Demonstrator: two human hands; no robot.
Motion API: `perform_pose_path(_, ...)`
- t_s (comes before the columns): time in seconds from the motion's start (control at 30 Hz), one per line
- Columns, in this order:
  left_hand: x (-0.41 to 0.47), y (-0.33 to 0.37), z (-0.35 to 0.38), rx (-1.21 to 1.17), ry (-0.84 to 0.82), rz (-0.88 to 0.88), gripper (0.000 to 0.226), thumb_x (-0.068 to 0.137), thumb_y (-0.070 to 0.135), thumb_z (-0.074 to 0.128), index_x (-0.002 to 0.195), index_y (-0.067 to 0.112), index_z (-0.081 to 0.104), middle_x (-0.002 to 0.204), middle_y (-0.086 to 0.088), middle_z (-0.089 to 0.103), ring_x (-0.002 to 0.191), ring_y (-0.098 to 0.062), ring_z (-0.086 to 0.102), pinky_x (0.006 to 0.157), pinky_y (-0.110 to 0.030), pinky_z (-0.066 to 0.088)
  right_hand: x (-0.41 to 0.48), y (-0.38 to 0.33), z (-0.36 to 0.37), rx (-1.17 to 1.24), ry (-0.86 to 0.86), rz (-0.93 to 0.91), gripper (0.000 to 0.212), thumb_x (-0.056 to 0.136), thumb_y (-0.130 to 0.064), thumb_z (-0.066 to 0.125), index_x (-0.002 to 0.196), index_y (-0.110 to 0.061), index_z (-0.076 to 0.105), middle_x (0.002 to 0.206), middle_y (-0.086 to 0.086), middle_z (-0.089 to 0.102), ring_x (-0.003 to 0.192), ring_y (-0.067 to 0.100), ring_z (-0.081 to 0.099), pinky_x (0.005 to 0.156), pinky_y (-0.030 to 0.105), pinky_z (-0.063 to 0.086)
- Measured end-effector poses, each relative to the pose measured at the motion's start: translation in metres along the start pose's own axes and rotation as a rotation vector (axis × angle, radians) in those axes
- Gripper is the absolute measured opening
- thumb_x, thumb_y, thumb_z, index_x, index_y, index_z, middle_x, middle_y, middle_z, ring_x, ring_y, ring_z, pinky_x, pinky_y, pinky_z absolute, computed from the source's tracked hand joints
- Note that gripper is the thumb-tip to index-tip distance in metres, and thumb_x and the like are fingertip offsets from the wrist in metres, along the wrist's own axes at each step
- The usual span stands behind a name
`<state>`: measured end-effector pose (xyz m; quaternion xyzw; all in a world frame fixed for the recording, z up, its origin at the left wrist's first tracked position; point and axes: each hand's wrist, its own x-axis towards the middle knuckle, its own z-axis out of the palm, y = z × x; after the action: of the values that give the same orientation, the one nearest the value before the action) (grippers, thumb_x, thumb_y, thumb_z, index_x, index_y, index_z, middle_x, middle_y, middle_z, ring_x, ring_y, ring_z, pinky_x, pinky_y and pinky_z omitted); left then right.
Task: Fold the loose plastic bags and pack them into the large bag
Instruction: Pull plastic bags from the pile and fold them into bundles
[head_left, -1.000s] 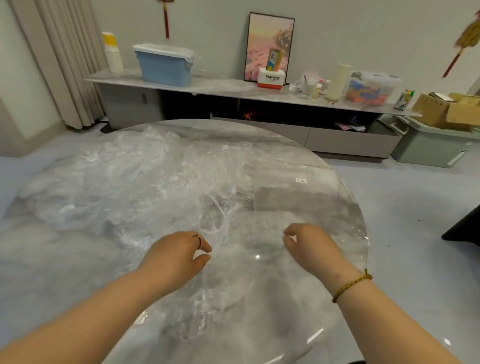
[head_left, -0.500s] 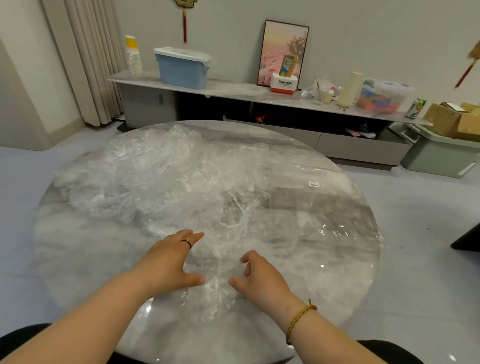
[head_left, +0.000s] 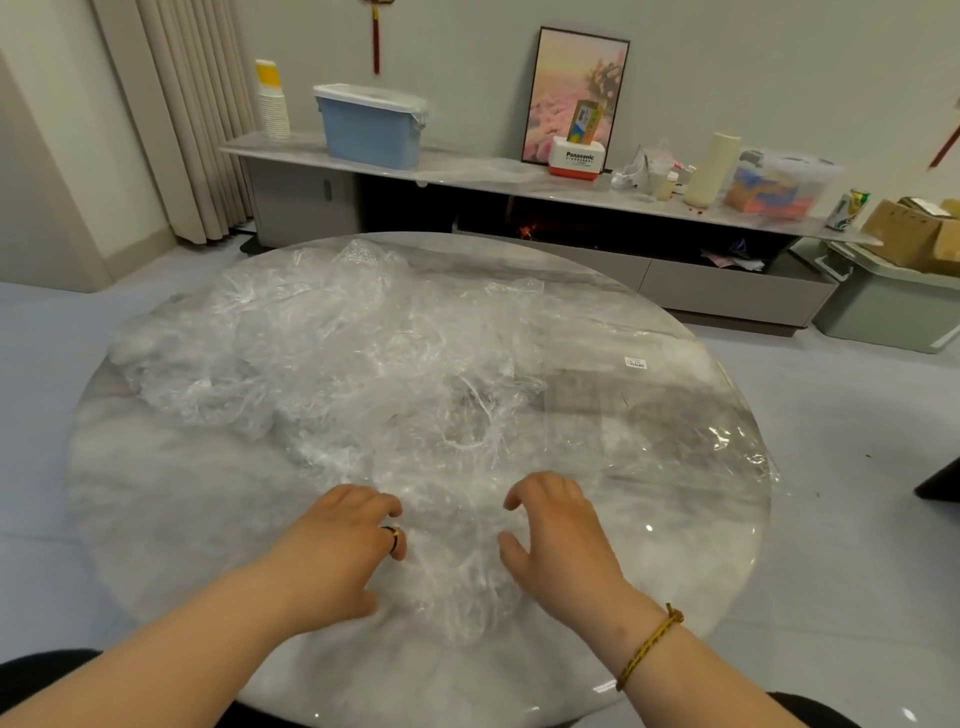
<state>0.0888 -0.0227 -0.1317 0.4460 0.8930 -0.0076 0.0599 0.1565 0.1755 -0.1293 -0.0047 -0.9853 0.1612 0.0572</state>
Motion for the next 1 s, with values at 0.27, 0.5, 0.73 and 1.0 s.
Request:
perform_pose_path(0.27, 0.015, 0.008, -0.009, -0.459, 0.415, -0.078, 0.034, 0.073, 0.051, 0.032, 0.076, 0.032, 0.061, 0.095, 0.026, 0.057, 0.095, -0.002, 0.048, 0.1, -0.015, 0.033, -0.007, -0.009, 0.016, -0.149, -0.06, -0.231, 0.063, 0.066, -0.057, 0.041, 0.11, -0.017, 0.061, 0.112, -0.002, 0.062, 0.107, 0.015, 0.06, 0.095, 0.028, 0.042)
perform_pose_path(0.5, 0.019, 0.018, -0.04, -1.141, 0.762, -0.338, 0.02, 0.081, 0.014, 0.066, 0.081, 0.032, 0.058, 0.085, 0.019, 0.063, 0.081, 0.018, 0.055, 0.075, -0.001, 0.04, 0.0, -0.006, -0.032, 0.865, 0.141, 0.179, 0.025, 0.093, -0.009, 0.052, 0.07, -0.021, 0.053, 0.056, -0.016, 0.061, 0.049, -0.001, 0.054, 0.048, 0.012, 0.041)
perform_pose_path(0.73, 0.022, 0.026, -0.035, -1.356, 0.262, -0.537, 0.01, 0.079, 0.005, 0.068, 0.079, 0.014, 0.063, 0.066, -0.001, 0.066, 0.054, -0.007, 0.061, 0.049, -0.014, 0.047, -0.01, 0.016, -0.042, 1.115, -0.034, 0.536, 0.002, 0.09, -0.007, 0.055, 0.088, -0.008, 0.055, 0.055, -0.003, 0.053, 0.042, 0.01, 0.04, 0.04, 0.019, 0.03)
perform_pose_path(1.0, 0.035, 0.029, -0.002, -1.312, 0.217, -0.712, 0.017, 0.086, 0.002, 0.058, 0.096, 0.013, 0.05, 0.065, -0.012, 0.059, 0.029, -0.007, 0.049, 0.033, -0.013, 0.037, -0.016, 0.032, -0.025, 0.183, 0.323, 0.165, 0.034, 0.087, -0.022, 0.059, 0.119, -0.015, 0.052, 0.111, 0.003, 0.056, 0.108, 0.017, 0.048, 0.086, 0.016, 0.032)
